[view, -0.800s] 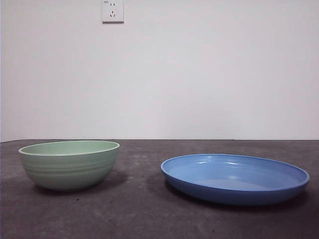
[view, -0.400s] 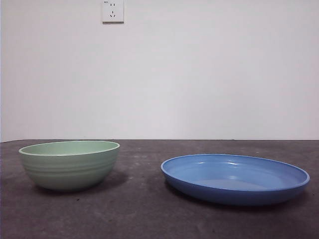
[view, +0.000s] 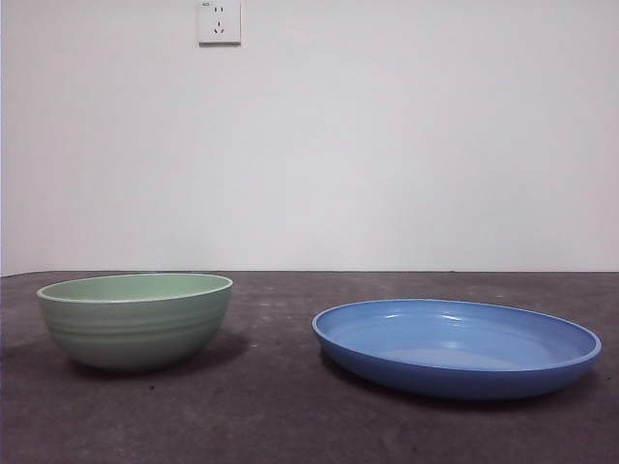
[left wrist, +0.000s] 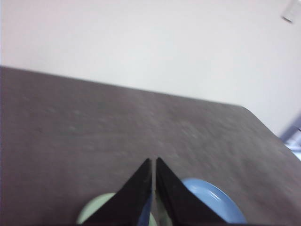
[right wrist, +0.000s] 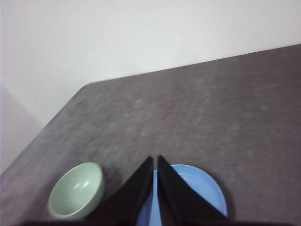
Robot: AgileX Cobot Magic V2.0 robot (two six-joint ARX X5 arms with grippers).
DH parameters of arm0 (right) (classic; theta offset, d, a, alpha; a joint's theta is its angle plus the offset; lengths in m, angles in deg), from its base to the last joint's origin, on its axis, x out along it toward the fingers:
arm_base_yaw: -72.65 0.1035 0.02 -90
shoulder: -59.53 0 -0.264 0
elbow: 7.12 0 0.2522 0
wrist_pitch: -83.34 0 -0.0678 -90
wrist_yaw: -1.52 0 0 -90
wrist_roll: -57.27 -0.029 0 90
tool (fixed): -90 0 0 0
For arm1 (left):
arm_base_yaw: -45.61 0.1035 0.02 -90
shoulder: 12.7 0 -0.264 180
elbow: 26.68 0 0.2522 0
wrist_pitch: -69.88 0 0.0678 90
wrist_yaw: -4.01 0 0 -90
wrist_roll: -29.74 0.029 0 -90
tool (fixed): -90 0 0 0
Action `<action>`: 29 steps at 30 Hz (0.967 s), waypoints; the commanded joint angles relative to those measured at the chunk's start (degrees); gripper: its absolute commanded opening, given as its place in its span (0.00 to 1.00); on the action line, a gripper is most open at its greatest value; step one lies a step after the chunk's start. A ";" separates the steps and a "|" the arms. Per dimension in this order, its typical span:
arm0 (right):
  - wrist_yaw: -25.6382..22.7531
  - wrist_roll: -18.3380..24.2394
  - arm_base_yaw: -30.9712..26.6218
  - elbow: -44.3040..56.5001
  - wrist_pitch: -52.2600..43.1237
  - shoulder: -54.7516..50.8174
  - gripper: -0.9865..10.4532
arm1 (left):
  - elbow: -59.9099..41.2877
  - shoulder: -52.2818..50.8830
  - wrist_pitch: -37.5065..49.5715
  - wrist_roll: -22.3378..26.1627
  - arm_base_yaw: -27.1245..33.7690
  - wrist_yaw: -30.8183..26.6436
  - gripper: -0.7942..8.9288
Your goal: Place the green bowl on the blue plate
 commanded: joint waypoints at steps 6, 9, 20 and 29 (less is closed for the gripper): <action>6.73 5.79 0.15 -9.20 4.92 7.61 0.09 | 6.60 7.34 -4.76 1.53 -3.48 6.27 0.10; 8.55 7.32 0.68 -11.10 6.45 9.35 0.09 | 8.11 9.92 -7.10 3.28 -6.27 6.32 0.10; 9.18 12.92 5.64 -11.80 14.19 10.75 0.10 | 8.94 15.45 -15.50 12.59 -13.92 6.93 0.10; 9.07 13.03 5.70 -11.80 14.93 10.62 0.10 | 8.94 15.56 -15.39 12.61 -14.01 6.93 0.12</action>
